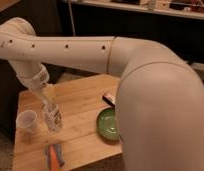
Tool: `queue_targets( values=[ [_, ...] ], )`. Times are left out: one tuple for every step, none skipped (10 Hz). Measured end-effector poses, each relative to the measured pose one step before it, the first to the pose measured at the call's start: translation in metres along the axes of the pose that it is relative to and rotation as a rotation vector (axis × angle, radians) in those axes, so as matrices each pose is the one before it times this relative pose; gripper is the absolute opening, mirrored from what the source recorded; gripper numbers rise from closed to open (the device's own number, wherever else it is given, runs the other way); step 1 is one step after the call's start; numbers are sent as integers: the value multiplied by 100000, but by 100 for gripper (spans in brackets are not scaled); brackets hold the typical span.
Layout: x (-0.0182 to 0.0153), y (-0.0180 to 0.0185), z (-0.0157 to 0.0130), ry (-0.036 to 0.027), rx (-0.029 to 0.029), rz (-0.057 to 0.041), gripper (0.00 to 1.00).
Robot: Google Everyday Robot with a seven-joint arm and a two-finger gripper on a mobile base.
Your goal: Stand the bottle upright
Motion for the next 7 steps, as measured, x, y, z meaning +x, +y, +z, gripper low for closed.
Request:
queue_targets(
  values=[
    [262, 660, -691, 3522, 581, -7, 14],
    [435, 907, -386, 2158, 750, 167, 14],
    [674, 1352, -295, 1926, 1539, 493, 14],
    [405, 813, -187, 951, 1679, 394, 14],
    [63, 216, -33, 294, 595, -122, 14],
    [-71, -90, -14, -21, 112, -207, 14],
    [20, -62, -1, -39, 350, 85, 14]
  ],
)
